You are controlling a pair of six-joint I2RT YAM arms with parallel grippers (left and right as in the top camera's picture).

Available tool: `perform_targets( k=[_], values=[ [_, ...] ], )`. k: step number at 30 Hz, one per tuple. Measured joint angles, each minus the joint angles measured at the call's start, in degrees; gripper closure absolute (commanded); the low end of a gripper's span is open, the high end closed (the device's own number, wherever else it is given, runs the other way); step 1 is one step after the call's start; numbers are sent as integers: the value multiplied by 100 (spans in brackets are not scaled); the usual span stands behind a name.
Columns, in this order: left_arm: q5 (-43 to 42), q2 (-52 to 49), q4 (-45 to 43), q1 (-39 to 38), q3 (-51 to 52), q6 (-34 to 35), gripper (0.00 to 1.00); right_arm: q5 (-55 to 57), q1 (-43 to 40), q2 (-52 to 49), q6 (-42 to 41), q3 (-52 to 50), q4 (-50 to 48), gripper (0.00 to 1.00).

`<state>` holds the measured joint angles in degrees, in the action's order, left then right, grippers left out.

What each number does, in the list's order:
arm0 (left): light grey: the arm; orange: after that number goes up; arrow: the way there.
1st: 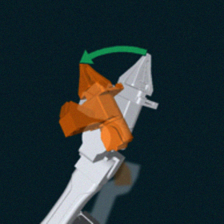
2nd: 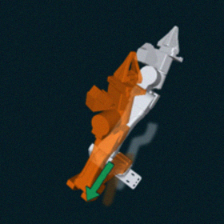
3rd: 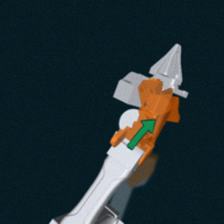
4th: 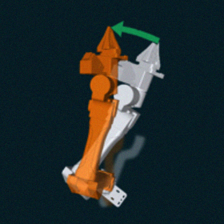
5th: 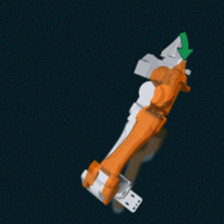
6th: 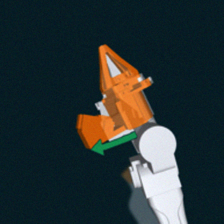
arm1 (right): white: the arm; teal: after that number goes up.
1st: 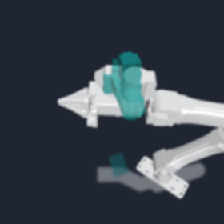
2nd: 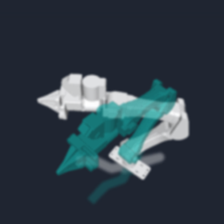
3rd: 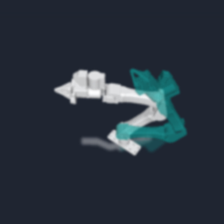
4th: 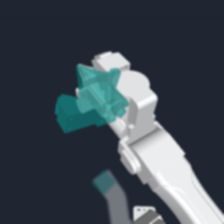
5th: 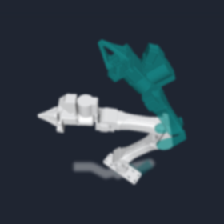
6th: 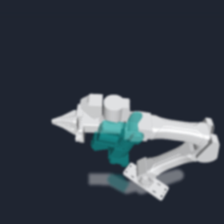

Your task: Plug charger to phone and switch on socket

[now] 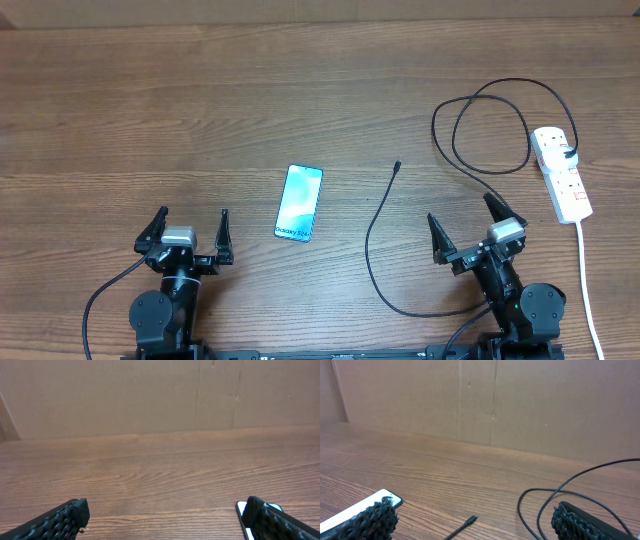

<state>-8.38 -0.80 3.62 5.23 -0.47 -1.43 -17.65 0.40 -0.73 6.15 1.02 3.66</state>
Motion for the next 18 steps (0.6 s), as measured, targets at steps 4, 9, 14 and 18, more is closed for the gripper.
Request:
perform_targets(
  k=[4, 9, 14, 18],
  values=[
    [0, 0, 0, 0, 0, 0, 1, 0, 0, 0, 2, 0, 0, 0],
    [0, 0, 0, 0, 0, 0, 0, 0, 0, 0, 2, 0, 0, 0],
    [-44, 0, -181, 0, 0, 0, 0, 0, 0, 0, -2, 0, -2, 0],
    [-321, 0, -531, 0, -50, 188, 0, -2, 0, 0, 0, 0, 0, 0]
  ],
)
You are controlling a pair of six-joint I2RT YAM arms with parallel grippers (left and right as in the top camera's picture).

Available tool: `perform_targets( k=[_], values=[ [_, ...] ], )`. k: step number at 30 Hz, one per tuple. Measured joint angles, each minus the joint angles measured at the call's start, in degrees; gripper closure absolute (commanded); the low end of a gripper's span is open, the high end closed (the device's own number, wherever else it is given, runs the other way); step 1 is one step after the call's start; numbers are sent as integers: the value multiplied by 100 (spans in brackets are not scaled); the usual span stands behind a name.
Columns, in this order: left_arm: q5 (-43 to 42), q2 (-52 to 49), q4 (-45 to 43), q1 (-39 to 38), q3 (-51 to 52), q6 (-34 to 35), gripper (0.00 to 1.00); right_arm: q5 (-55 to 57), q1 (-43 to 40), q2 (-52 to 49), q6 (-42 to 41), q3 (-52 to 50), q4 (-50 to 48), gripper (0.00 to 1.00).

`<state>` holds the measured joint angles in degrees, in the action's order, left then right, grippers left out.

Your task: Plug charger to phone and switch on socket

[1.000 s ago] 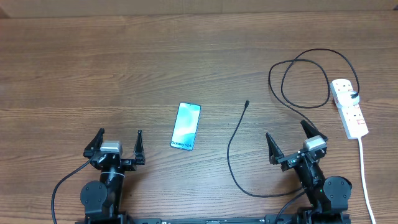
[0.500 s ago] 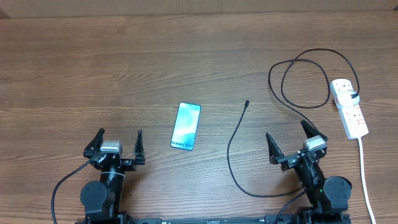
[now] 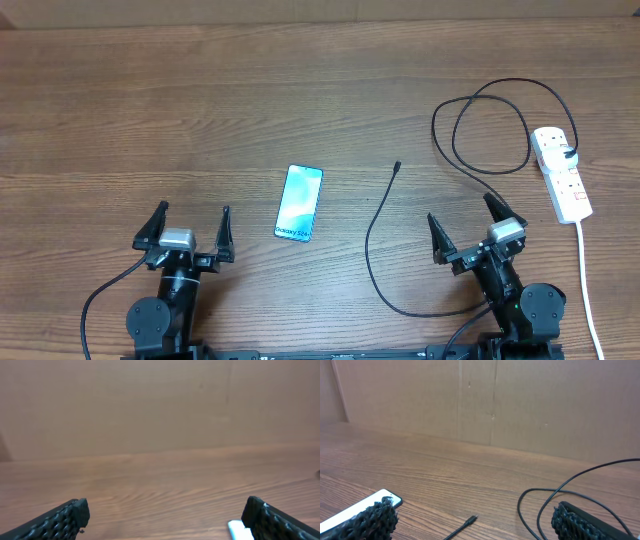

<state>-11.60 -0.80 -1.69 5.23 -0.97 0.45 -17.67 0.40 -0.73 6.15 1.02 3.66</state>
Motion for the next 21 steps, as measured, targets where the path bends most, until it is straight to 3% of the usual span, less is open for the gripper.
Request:
perform_targets(
  k=[4, 11, 14, 21],
  values=[
    [-157, -2, 562, 0, -459, 407, 0, 2, 0, 0, 0, 0, -4, 0],
    [-236, -472, 2817, 0, -2640, 868, 1, 0, 0, 0, 2, 0, -4, 0],
    [-275, -1176, 3722, 0, -3740, 953, 0, 2, 0, -2, 0, 0, -11, 0],
    [-435, -3982, 6555, -44, -6951, 988, 0, -2, 0, 0, 0, 0, -2, 0]
  ],
)
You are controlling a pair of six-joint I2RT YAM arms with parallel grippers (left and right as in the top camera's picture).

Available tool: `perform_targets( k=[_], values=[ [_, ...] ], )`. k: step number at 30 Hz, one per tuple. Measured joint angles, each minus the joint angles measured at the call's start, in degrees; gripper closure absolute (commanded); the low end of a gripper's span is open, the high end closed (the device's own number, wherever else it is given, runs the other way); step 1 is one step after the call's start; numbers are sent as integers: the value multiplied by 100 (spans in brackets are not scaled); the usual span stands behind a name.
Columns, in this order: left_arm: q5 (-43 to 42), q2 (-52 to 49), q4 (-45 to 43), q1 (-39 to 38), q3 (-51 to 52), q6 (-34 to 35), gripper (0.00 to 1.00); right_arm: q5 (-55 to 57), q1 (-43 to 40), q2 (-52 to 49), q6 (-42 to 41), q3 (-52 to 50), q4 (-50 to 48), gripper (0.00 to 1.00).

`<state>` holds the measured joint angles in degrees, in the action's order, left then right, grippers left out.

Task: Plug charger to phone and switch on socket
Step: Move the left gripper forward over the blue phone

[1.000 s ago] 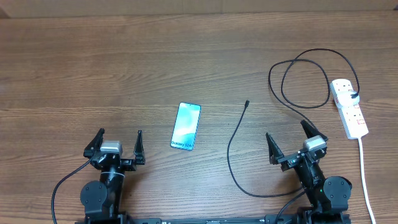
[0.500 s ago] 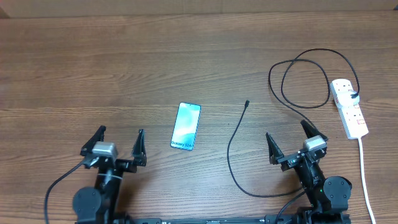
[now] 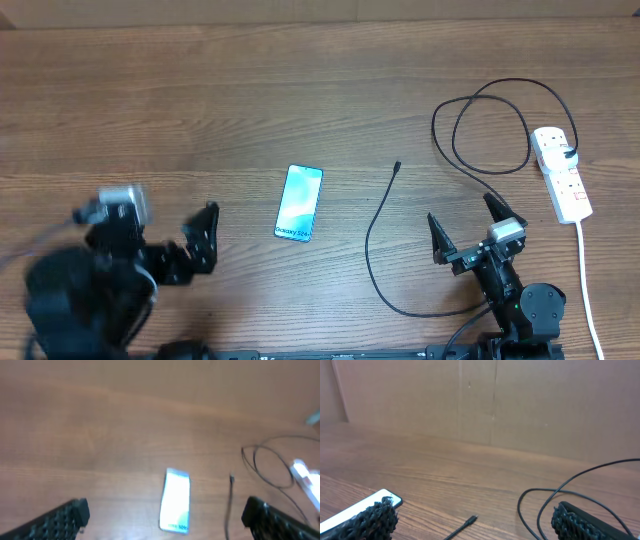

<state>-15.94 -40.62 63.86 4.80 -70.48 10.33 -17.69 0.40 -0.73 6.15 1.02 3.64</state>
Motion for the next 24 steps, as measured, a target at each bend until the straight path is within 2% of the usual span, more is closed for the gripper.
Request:
perform_targets(
  k=[6, 9, 13, 15, 16, 17, 24],
  values=[
    [-129, -2492, 2304, -332, -2420, -24, 0, -2, 0, -2, -2, 0, -2, 0],
    [-306, -3475, 2553, -448, -3032, -24, 0, -7, 0, -2, -4, 0, 0, 0],
    [-625, -4433, 2699, -446, -3136, -20, 2, -4, 0, -2, -4, 0, -2, 0],
    [-800, -4863, 2767, -450, -3139, -15, 45, -7, 0, -2, -4, 0, -2, 0],
    [-876, -5093, 2804, -470, -3139, -28, 79, -2, 0, -2, -9, 0, -2, 0],
    [-929, -5252, 2822, -481, -3139, -44, 93, -2, 0, -2, -11, 0, -2, 0],
    [-1062, -6105, 2857, -831, -3139, -262, 96, -7, 0, -2, -13, 0, -2, 0]
  ],
)
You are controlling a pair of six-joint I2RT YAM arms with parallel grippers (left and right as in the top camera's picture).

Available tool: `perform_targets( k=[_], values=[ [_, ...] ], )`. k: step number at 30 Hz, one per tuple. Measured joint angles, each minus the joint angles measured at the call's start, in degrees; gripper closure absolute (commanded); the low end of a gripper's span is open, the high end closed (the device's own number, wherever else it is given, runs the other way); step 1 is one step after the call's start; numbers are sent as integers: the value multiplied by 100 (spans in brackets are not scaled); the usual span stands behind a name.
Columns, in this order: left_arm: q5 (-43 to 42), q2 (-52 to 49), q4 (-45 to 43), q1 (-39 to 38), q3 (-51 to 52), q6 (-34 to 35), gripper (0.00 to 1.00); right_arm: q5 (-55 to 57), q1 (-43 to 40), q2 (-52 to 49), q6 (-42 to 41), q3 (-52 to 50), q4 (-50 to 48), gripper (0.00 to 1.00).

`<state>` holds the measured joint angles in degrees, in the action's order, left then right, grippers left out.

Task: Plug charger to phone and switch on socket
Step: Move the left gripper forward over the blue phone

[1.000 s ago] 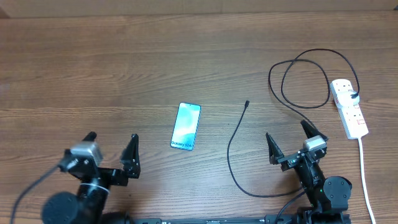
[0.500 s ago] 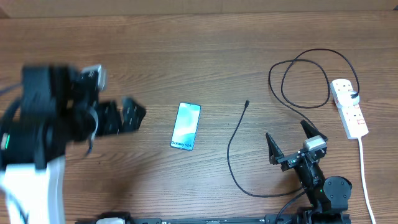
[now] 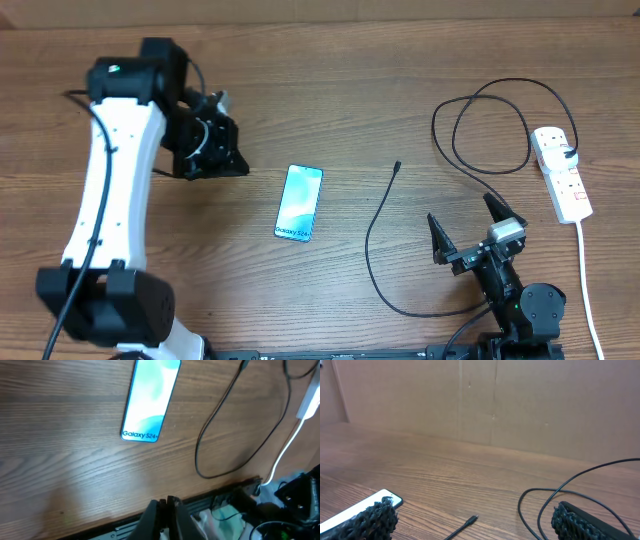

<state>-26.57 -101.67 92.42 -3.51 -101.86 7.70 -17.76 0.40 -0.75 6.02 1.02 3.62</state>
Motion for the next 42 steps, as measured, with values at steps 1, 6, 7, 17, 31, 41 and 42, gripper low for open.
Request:
perform_targets(
  k=[1, 6, 7, 17, 31, 41, 42],
  values=[
    [4, -52, 15, -66, 0, -17, 96, 0, 0, 0, -2, 0, 0, 0],
    [85, -127, 39, -358, 0, -59, 85, 2, 0, 0, 0, 0, 7, 0],
    [92, -127, 42, -409, 0, -63, 83, 2, 0, 0, 0, 0, 4, 0],
    [754, -127, -168, -831, -2, 317, 0, 0, 0, 0, 0, 0, 4, 0],
    [2022, -133, -2317, -2341, 1128, 1298, 0, 2, 0, 0, -2, 0, 2, 0],
    [2299, -136, -3567, -2535, 2487, 1381, 0, 4, 0, 0, 2, 0, 2, 0],
    [2315, -136, -3703, -2535, 2603, 1381, 0, 2, 0, 0, -2, 0, 2, 0]
  ],
)
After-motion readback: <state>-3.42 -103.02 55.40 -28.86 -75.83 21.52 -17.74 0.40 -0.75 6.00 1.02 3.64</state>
